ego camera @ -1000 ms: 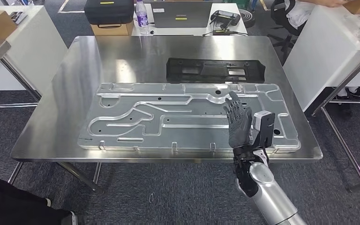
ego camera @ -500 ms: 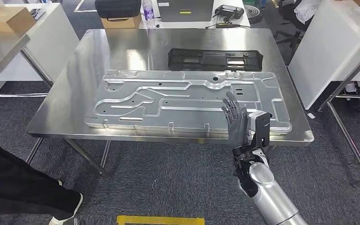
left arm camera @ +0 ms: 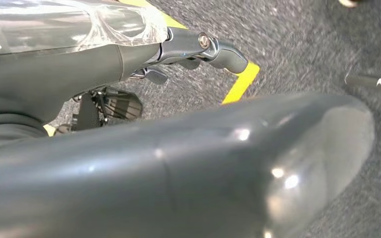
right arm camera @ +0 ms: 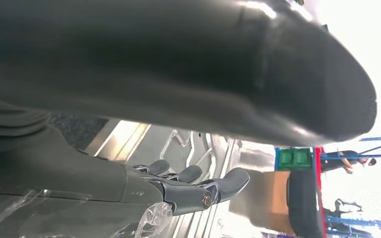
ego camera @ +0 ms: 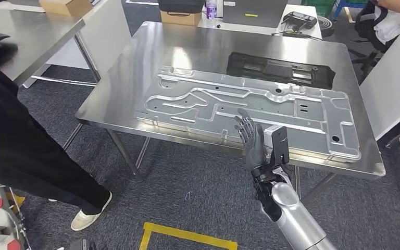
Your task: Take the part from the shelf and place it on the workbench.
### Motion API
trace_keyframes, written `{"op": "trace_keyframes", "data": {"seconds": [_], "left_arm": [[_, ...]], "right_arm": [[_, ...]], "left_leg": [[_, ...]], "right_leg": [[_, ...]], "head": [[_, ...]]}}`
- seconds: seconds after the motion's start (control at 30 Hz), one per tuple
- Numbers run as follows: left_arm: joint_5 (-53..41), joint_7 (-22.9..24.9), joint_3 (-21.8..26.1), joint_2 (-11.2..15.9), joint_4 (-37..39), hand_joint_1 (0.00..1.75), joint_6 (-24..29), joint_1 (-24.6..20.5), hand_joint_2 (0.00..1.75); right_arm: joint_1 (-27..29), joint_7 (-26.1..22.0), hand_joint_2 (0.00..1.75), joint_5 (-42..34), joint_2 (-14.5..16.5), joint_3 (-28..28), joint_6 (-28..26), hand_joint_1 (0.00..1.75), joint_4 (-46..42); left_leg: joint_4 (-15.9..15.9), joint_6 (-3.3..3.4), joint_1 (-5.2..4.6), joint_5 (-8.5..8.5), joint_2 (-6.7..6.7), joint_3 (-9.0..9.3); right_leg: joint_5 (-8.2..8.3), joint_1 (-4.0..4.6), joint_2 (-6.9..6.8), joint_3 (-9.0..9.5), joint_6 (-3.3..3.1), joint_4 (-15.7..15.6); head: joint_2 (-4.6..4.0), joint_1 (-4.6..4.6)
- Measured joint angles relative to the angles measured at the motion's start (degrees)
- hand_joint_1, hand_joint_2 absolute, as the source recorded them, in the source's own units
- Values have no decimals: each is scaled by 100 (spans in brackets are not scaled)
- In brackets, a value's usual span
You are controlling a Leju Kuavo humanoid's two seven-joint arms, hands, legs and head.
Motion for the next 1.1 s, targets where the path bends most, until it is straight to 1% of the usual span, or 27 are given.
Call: {"op": "trace_keyframes", "data": {"seconds": [0.03, 0.07, 0.1, 0.13, 0.2, 0.27, 0.33, 0.37, 0.4, 0.43, 0.47, 0.5, 0.57, 0.6, 0.63, 0.7, 0.73, 0.77, 0.8, 0.83, 0.87, 0.9, 0.93, 0.97, 1.0, 1.07, 1.1], "left_arm": [[-1, 0, 0, -1, 0, 0, 1, -6, 0], [-2, -1, 0, -2, 0, 0, 1, -13, 0], [-4, 0, 0, -2, 0, 0, 1, -18, 0], [-7, 1, 0, -2, 0, 0, 1, -18, 0], [-14, 9, -2, -2, 0, 0, 1, -1, 0], [-23, 19, -5, -4, 0, 0, 1, 2, 0], [-30, 29, -6, -6, 0, 0, 2, -24, 0], [-31, 37, -6, -7, 0, 0, 2, -30, 0], [-34, 46, -6, -7, 0, 0, 2, -26, 0], [-42, 55, -7, -7, 0, 0, 1, -17, 0], [-49, 72, -7, -7, 0, 0, 0, -12, 0], [-60, 88, -7, -6, 0, 0, 0, -13, 0], [-73, 116, -7, -5, 0, 0, 0, -33, 0], [-78, 123, -7, -5, 0, 0, 0, -47, 0], [-80, 128, -7, -5, 0, 0, -1, -57, 0], [-82, 133, -7, -4, 0, 0, -2, -64, 0], [-81, 133, -7, -4, 0, 0, -5, -56, 0], [-80, 133, -7, -4, 0, 0, -11, -49, 0], [-81, 133, -6, -4, 0, 0, -20, -47, 0], [-82, 134, -5, -5, 0, 0, -30, -47, 0], [-85, 135, -5, -5, 0, 0, -40, -54, 0], [-88, 140, -5, -5, 0, 0, -47, -58, 0], [-93, 149, -5, -7, 0, 0, -53, -57, 0], [-102, 172, -6, -8, 0, 0, -58, -54, 0], [-111, 196, -6, -8, 0, 0, -62, -52, 0], [-132, 249, -4, -8, 0, 0, -67, -57, 0], [-142, 264, -4, -7, 0, 0, -69, -65, 0]], "right_arm": [[-8, 0, 0, -2, 0, 1, 2, 0, 8], [-13, 1, 0, -4, 0, 3, 3, 0, 15], [-12, 5, 0, -8, 0, 5, 7, 0, 24], [-9, 17, 0, -14, 0, 8, 14, 0, 32], [-3, 61, 0, -37, 3, 19, 50, 0, 39], [-5, 132, 0, -58, 7, 35, 104, 0, 51], [13, 216, 0, -85, 5, 51, 177, 0, 96], [31, 254, 0, -102, 4, 60, 226, 0, 138], [50, 290, 0, -121, 3, 74, 277, 0, 195], [65, 327, 0, -138, 3, 97, 327, 0, 262], [74, 368, 0, -149, 2, 124, 377, 0, 335], [77, 414, 0, -156, 3, 154, 419, 0, 403], [74, 499, 0, -157, 3, 199, 480, 0, 514], [74, 531, 0, -152, 1, 217, 500, 0, 562], [79, 555, 0, -145, -2, 237, 519, 0, 612], [96, 591, 0, -133, -7, 286, 557, 0, 706], [103, 609, 0, -125, -14, 305, 583, 0, 747], [107, 629, 0, -110, -24, 321, 621, 0, 783], [112, 664, 0, -70, -43, 338, 673, 0, 825], [120, 714, 0, 3, -74, 370, 746, 0, 883], [137, 771, 0, 102, -109, 417, 826, 0, 947], [159, 833, 0, 213, -150, 468, 902, 0, 1014], [177, 905, 0, 345, -196, 527, 981, 0, 1081], [184, 990, 0, 498, -242, 590, 1057, 0, 1143], [181, 1081, 0, 657, -286, 655, 1134, 0, 1200], [160, 1242, 0, 934, -384, 792, 1287, 0, 1323], [157, 1284, 0, 1000, -420, 851, 1346, 0, 1384]], "left_leg": [[37, -24, 0, -3, -61, -33], [76, -54, -2, -2, -118, -75], [102, -87, -7, 4, -163, -118], [114, -125, -5, 20, -211, -162], [129, -186, 19, 42, -261, -216], [386, -246, 20, -106, -81, -358], [1161, -299, 13, -486, 180, -730], [1598, -315, 18, -656, 238, -942], [1915, -319, 21, -749, 266, -1097], [1996, -312, 21, -728, 277, -1138], [1820, -294, 18, -604, 292, -1052], [1422, -264, 6, -410, 339, -849], [523, -186, -46, -82, 558, -390], [251, -151, -79, -6, 645, -257], [143, -123, -106, 8, 679, -217], [122, -68, -123, 21, 573, -238], [97, -35, -107, 43, 510, -230], [70, -1, -85, 70, 455, -216], [44, 28, -61, 95, 397, -198], [36, 47, -47, 109, 336, -191], [37, 61, -45, 114, 267, -195], [38, 70, -50, 117, 188, -197], [39, 75, -55, 119, 106, -200], [42, 75, -59, 122, 20, -200], [47, 74, -60, 124, -62, -198], [65, 58, -51, 125, -214, -195], [77, 39, -54, 125, -279, -204]], "right_leg": [[117, -25, 141, 238, 7, -409], [194, -44, 249, 395, -1, -713], [205, -53, 328, 455, -12, -853], [185, -45, 345, 451, -34, -884], [218, -33, 218, 424, -95, -885], [242, -41, 89, 416, -160, -898], [246, -28, -60, 410, -199, -901], [243, -17, -139, 407, -207, -900], [241, -7, -219, 405, -209, -900], [237, 1, -291, 404, -212, -900], [234, 8, -359, 405, -212, -899], [229, 13, -427, 410, -208, -900], [216, 32, -544, 425, -189, -904], [207, 40, -594, 433, -172, -908], [201, 46, -642, 441, -149, -913], [196, 47, -739, 466, -88, -940], [177, 40, -701, 478, -53, -934], [112, 33, -588, 459, -27, -865], [-27, 27, -429, 372, -9, -656], [-222, 16, -255, 212, 1, -305], [-428, 15, -154, 2, 4, 129], [-582, 16, -112, -207, 7, 543], [-630, 17, -101, -343, 9, 790], [-544, 17, -91, -361, 4, 779], [-363, 16, -69, -267, -7, 541], [66, 5, 106, 135, -37, -332], [192, 5, 201, 294, -49, -672]], "head": [[0, 0], [1, -1], [1, -3], [1, -7], [1, -10], [1, -22], [0, -38], [0, -40], [0, -42], [0, -42], [0, -42], [0, -43], [0, -43], [0, -43], [1, -43], [1, -43], [1, -41], [0, -40], [0, -35], [0, -30], [0, -26], [0, -22], [0, -22], [0, -22], [0, -22], [0, -23], [0, -21]]}}
